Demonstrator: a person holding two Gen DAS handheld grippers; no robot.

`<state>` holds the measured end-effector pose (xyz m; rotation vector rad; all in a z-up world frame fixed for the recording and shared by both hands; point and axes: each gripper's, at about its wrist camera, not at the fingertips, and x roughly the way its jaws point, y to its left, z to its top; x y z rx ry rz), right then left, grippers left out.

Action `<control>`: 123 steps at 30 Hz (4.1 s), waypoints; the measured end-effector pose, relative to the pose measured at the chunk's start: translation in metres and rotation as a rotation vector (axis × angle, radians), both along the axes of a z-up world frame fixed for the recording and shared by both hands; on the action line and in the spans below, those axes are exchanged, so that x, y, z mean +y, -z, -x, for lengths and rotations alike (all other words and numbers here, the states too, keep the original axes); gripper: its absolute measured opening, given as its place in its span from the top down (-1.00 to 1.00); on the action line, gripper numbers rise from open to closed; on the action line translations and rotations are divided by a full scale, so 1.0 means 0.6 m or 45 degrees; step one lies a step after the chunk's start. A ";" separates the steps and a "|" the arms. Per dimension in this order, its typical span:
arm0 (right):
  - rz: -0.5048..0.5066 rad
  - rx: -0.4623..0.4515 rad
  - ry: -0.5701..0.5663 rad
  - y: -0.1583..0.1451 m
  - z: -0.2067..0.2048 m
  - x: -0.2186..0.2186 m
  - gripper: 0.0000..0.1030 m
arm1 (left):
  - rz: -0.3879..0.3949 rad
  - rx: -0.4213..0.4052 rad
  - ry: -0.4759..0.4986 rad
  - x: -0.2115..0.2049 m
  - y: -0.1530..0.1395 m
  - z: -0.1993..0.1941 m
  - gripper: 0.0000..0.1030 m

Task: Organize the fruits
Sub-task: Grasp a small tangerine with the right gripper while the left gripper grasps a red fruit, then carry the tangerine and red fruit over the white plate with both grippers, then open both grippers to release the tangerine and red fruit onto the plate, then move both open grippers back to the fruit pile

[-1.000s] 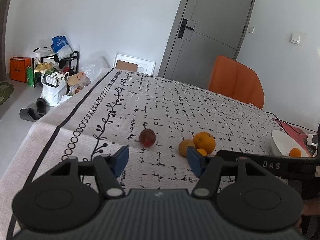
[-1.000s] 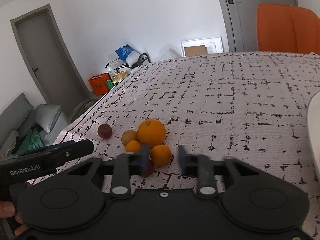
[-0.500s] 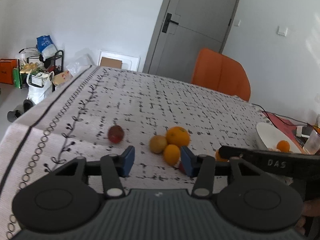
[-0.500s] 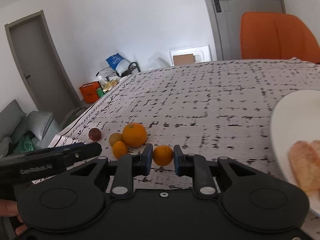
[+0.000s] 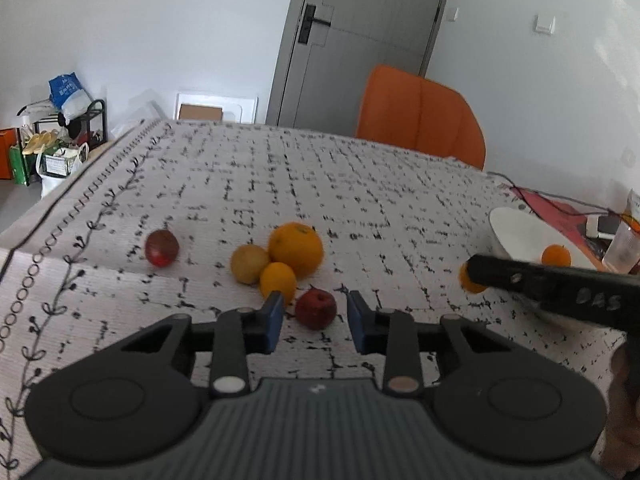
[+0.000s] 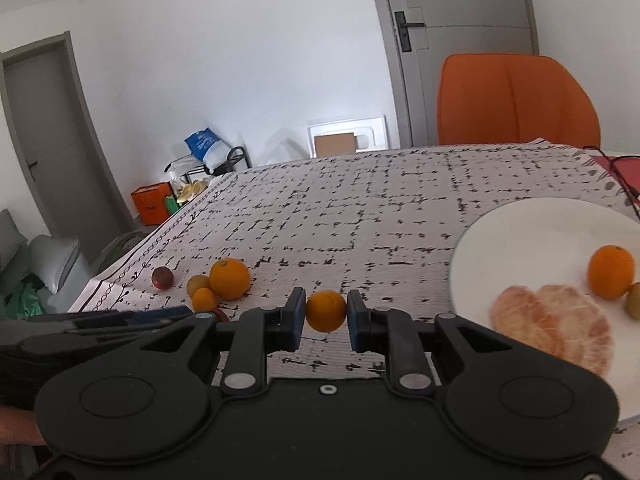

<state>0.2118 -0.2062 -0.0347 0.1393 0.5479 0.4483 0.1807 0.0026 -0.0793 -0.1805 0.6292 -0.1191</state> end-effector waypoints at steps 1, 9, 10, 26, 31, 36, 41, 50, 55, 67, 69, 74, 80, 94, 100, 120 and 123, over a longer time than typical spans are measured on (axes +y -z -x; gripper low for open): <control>-0.004 -0.003 0.004 -0.001 0.002 -0.004 0.60 | -0.007 0.009 -0.002 -0.003 0.003 -0.003 0.36; -0.028 -0.036 0.065 -0.012 0.026 -0.044 0.60 | -0.045 -0.038 0.004 -0.019 0.000 -0.001 0.58; -0.032 -0.042 0.073 -0.014 0.030 -0.049 0.60 | -0.047 -0.044 0.010 -0.022 -0.004 0.001 0.58; -0.071 -0.076 0.243 -0.016 0.059 -0.158 0.60 | -0.045 -0.149 0.154 -0.105 -0.060 0.005 0.58; -0.066 -0.072 0.298 -0.010 0.064 -0.185 0.60 | -0.041 -0.180 0.204 -0.133 -0.071 0.003 0.58; -0.075 -0.065 0.350 -0.004 0.070 -0.213 0.60 | -0.051 -0.205 0.246 -0.164 -0.080 0.000 0.58; -0.083 -0.062 0.377 0.002 0.077 -0.234 0.60 | -0.054 -0.213 0.275 -0.190 -0.084 -0.006 0.58; -0.112 -0.033 0.409 0.015 0.077 -0.257 0.48 | -0.080 -0.207 0.333 -0.231 -0.082 -0.022 0.58; -0.119 -0.052 0.413 0.015 0.086 -0.265 0.23 | -0.102 -0.196 0.360 -0.253 -0.076 -0.035 0.58; -0.152 -0.044 0.418 0.015 0.092 -0.275 -0.32 | -0.149 -0.191 0.373 -0.286 -0.073 -0.056 0.38; -0.148 -0.052 0.414 0.013 0.092 -0.273 -0.45 | -0.156 -0.186 0.365 -0.283 -0.071 -0.054 -0.02; -0.171 -0.061 0.412 0.012 0.091 -0.272 -0.74 | -0.172 -0.235 0.316 -0.264 -0.074 -0.039 -0.47; -0.162 -0.079 0.428 0.010 0.088 -0.262 -1.00 | -0.138 -0.229 0.254 -0.225 -0.082 -0.029 -0.55; -0.114 -0.115 0.453 -0.008 0.090 -0.223 -1.00 | -0.155 -0.265 0.080 -0.130 -0.109 0.005 -0.86; -0.099 -0.129 0.439 -0.016 0.092 -0.203 -1.00 | -0.178 -0.258 0.013 -0.096 -0.114 0.016 -0.87; -0.122 -0.141 0.255 -0.035 0.080 -0.119 -1.00 | -0.166 -0.286 -0.175 0.044 -0.135 0.057 -0.88; -0.110 -0.144 0.243 -0.037 0.076 -0.105 -1.00 | -0.172 -0.279 -0.203 0.061 -0.133 0.060 -0.88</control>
